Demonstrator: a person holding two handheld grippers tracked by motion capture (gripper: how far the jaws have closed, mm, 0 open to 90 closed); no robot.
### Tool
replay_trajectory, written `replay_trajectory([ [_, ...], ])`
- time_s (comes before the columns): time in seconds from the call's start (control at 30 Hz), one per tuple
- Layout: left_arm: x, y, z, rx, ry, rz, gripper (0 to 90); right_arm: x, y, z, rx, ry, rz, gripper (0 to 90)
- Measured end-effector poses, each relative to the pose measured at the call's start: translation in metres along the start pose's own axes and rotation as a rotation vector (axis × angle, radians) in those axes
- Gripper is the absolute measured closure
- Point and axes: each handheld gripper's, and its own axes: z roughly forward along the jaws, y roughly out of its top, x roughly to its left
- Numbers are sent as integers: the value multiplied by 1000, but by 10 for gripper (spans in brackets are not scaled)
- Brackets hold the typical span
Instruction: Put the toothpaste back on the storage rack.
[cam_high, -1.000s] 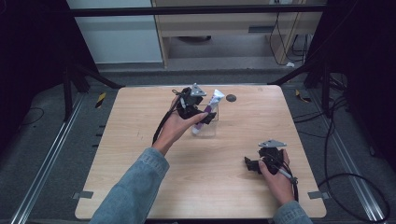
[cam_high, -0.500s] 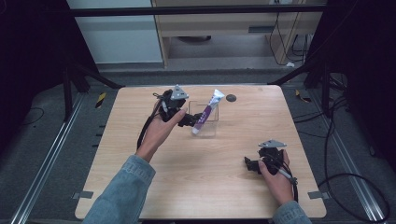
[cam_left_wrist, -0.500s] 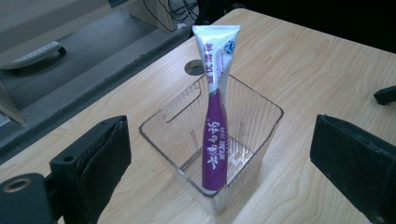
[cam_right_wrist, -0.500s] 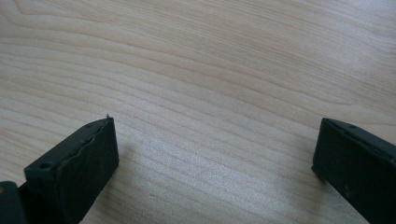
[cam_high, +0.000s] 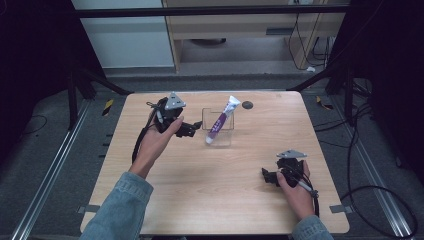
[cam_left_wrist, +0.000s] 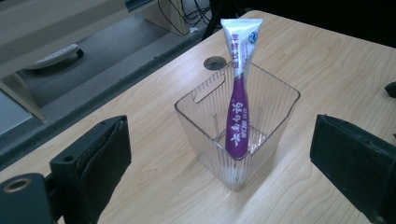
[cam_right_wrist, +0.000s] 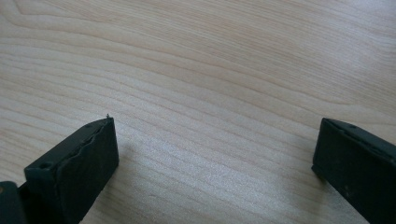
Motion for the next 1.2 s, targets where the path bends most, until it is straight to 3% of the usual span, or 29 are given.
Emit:
replay_trajectory([
  [0.33, 3, -16, -4, 5, 10, 3, 48, 0, 0, 0, -1, -1, 1, 4],
  [0.6, 11, -34, 1, 25, 20, -28, 54, 0, 0, 0, 0, -1, 2, 4],
  [1.2, 23, -100, 11, 142, 61, -89, 58, 0, 0, 0, 0, -1, 2, 4],
])
